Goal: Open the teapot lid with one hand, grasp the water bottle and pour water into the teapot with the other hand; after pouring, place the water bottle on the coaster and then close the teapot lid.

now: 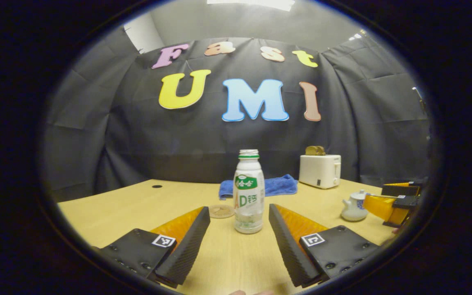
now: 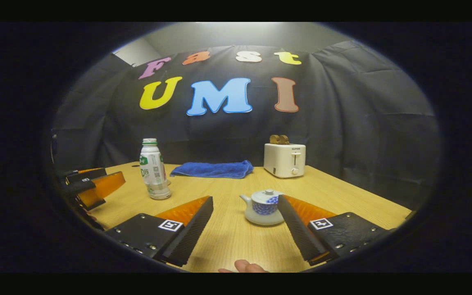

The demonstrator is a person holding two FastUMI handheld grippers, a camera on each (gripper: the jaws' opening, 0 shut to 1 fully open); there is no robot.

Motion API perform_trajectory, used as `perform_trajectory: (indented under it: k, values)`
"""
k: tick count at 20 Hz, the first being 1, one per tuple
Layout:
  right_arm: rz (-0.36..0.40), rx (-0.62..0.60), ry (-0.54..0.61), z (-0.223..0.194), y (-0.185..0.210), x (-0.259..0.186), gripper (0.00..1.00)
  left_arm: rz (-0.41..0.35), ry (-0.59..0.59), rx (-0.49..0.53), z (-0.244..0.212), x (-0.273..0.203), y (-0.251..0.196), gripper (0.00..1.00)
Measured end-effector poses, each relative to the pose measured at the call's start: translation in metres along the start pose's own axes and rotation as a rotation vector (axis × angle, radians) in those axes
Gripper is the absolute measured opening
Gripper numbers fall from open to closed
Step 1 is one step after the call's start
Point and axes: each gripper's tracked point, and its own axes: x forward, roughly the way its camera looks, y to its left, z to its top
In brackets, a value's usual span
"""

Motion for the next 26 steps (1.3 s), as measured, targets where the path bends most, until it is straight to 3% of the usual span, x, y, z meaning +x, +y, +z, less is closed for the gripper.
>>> perform_trajectory:
  k: [6,9,11,12,14,18,19,20,21,22,23,24,26]
  values:
    - [-0.043,0.005,-0.034,0.008,-0.004,0.006,0.96,-0.009,-0.005,0.001,0.000,0.004,-0.003,1.00]
    - [-0.005,0.002,-0.033,0.008,0.004,0.004,0.96,-0.061,-0.002,0.000,0.000,0.005,-0.012,1.00]
    - [-0.006,-0.020,0.023,0.003,-0.002,0.012,0.96,-0.021,-0.021,-0.010,0.005,0.008,0.000,0.96]
    - [-0.004,0.000,0.013,0.016,-0.009,0.014,0.96,-0.021,-0.053,-0.038,0.024,0.011,0.006,1.00]
    - [-0.037,0.018,0.021,0.025,-0.023,0.034,0.96,-0.030,-0.068,-0.061,0.038,0.026,0.011,1.00]
    - [-0.079,0.011,0.080,0.014,-0.037,0.065,0.95,-0.037,0.006,-0.031,0.022,0.058,0.015,1.00]
    - [-0.093,-0.002,0.087,0.013,-0.041,0.072,0.90,-0.041,0.001,-0.035,0.026,0.063,0.017,1.00]
    - [-0.111,-0.010,0.106,0.007,-0.044,0.075,0.82,-0.040,0.003,-0.030,0.026,0.068,0.020,0.89]
    - [-0.123,-0.012,0.127,0.002,-0.048,0.078,0.75,-0.040,0.008,-0.026,0.023,0.070,0.021,0.96]
    - [-0.109,0.003,0.141,-0.001,-0.046,0.078,0.34,-0.039,0.013,-0.024,0.022,0.072,0.023,0.96]
    - [-0.113,0.015,0.131,-0.001,-0.046,0.079,0.23,-0.037,0.017,-0.027,0.020,0.074,0.026,0.89]
    - [-0.116,0.007,0.141,-0.005,-0.045,0.080,0.23,-0.035,0.024,-0.033,0.019,0.075,0.027,1.00]
    - [-0.113,-0.016,0.128,-0.007,-0.041,0.082,0.23,-0.035,0.040,-0.048,0.013,0.077,0.031,1.00]
